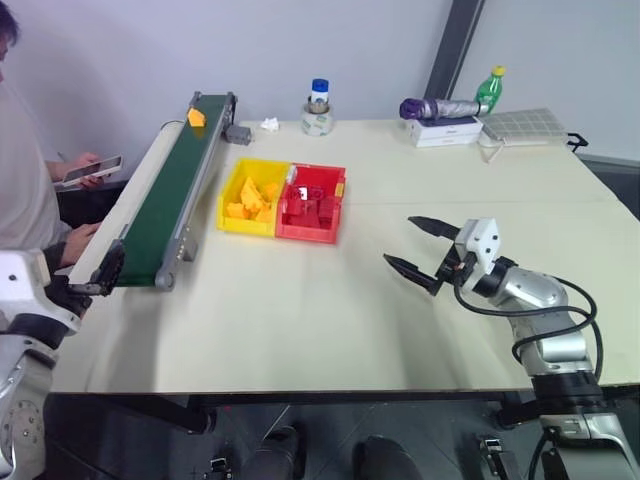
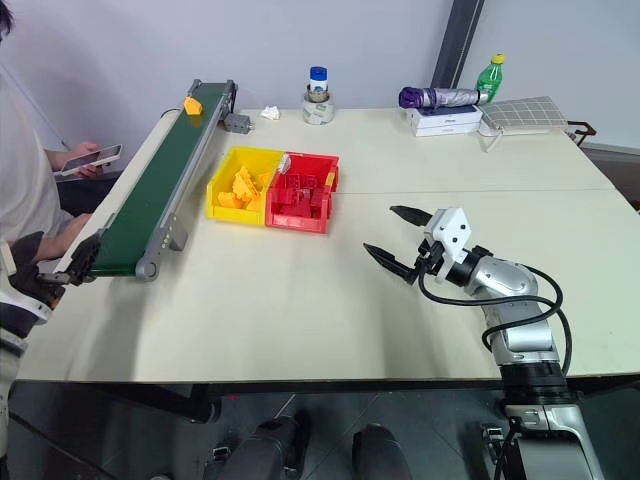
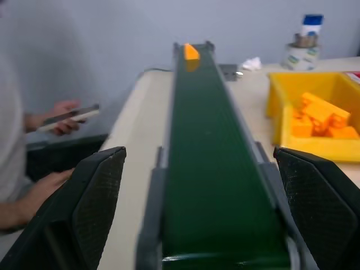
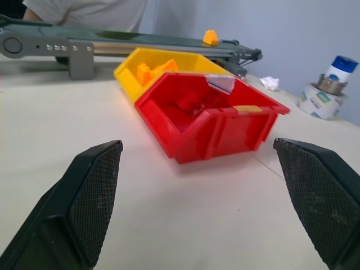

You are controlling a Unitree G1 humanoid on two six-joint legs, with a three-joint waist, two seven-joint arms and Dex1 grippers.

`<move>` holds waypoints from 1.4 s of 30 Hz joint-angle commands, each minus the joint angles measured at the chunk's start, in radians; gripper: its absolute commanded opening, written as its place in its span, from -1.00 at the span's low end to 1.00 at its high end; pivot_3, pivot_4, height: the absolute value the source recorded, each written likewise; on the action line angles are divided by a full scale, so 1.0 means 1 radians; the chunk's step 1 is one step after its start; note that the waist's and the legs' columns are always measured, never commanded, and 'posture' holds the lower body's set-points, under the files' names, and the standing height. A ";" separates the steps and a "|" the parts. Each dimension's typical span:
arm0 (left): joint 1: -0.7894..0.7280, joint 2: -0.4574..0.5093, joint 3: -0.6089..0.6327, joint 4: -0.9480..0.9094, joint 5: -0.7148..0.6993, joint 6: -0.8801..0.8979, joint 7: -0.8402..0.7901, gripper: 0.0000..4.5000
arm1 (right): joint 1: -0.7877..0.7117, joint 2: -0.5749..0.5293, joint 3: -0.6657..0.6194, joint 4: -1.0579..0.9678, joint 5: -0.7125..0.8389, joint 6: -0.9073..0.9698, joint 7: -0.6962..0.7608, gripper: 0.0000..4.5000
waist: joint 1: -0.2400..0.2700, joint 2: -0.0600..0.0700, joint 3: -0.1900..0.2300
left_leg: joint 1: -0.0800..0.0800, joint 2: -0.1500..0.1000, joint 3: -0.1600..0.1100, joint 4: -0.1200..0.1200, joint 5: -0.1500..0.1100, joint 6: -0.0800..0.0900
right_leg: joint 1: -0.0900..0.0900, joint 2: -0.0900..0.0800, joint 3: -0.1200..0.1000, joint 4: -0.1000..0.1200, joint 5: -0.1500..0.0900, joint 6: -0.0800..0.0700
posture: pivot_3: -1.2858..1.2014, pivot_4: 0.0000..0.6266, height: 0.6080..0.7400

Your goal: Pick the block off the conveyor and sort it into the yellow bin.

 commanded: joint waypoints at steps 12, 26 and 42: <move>-0.043 0.056 -0.007 0.019 -0.027 -0.003 -0.047 0.97 | -0.029 0.003 -0.006 -0.013 0.001 -0.023 0.007 1.00 | 0.005 0.000 0.000 | 0.000 0.000 0.000 0.000 0.000 0.000 | -0.001 0.000 0.000 0.000 0.000 0.000 | 0.03 -0.52 1.00; -0.066 0.058 -0.046 0.044 0.007 0.015 -0.017 0.97 | -0.024 0.001 -0.009 -0.017 0.002 -0.019 0.006 1.00 | 0.005 0.000 0.000 | 0.000 0.000 0.000 0.000 0.000 0.000 | -0.001 0.000 0.000 0.000 0.000 0.000 | 0.03 -0.52 1.00; -0.156 0.040 -0.048 0.058 -0.034 0.090 0.060 0.97 | -0.027 0.002 -0.005 -0.019 0.002 -0.016 0.007 1.00 | 0.008 0.000 0.000 | 0.000 0.000 0.000 0.000 0.000 0.000 | -0.001 0.000 0.000 0.000 0.000 0.000 | 0.03 -0.52 1.00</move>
